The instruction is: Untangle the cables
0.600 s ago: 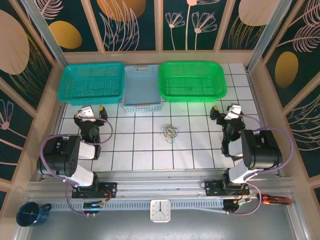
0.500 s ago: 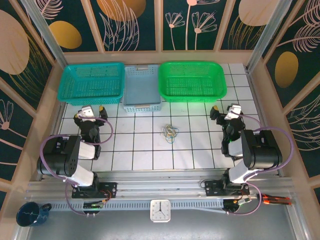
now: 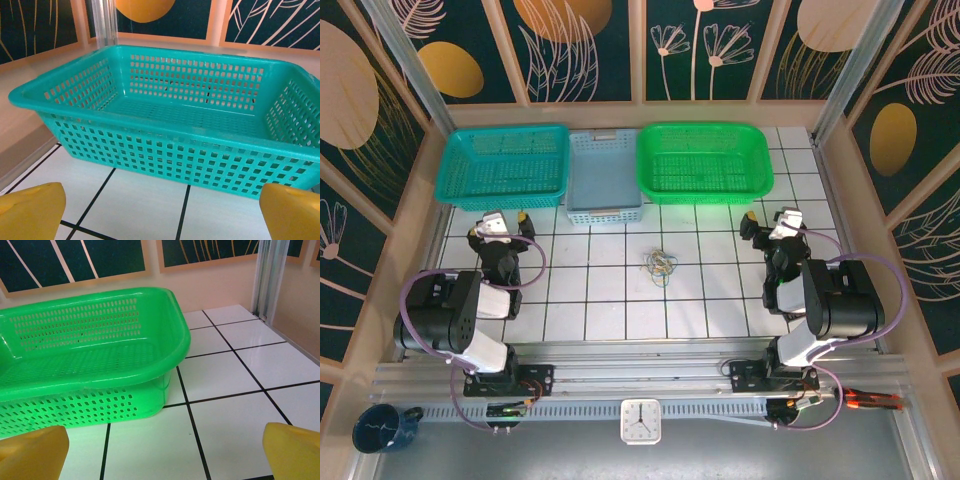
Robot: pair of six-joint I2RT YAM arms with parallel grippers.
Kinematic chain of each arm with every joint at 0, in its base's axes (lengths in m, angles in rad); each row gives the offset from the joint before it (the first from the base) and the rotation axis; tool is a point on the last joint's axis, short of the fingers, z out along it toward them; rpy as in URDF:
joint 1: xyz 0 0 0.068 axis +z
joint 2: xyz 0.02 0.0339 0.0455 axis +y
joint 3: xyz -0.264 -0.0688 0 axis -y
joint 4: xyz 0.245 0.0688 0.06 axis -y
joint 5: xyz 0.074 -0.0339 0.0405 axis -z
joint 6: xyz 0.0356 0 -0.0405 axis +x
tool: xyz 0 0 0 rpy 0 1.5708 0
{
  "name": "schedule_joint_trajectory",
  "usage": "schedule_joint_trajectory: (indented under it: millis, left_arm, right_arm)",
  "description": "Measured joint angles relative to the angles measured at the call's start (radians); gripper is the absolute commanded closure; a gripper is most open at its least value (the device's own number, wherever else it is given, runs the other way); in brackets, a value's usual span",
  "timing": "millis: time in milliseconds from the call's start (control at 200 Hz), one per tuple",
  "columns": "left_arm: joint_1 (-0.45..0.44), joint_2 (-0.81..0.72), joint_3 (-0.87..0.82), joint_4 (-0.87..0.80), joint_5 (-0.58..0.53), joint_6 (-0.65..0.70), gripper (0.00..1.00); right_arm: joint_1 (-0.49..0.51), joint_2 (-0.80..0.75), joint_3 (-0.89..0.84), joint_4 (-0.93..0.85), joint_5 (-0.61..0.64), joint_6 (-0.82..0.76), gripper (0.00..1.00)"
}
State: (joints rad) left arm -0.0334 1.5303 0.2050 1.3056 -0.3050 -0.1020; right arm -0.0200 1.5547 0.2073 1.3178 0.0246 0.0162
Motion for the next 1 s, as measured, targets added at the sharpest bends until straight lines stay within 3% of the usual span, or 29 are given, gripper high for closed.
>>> schedule_joint_trajectory:
  millis: [766, 1001]
  left_arm:
    - [0.0, -0.003, 0.0, -0.002, 0.001, 0.0, 0.01]
    - [0.0, -0.139, 0.023, -0.133, -0.001, 0.0, 0.01]
  right_arm:
    - [-0.001, 0.0, 0.0, -0.01, 0.0, 0.0, 0.01]
    - [-0.001, -0.114, 0.051, -0.187, 0.022, 0.013, 0.01]
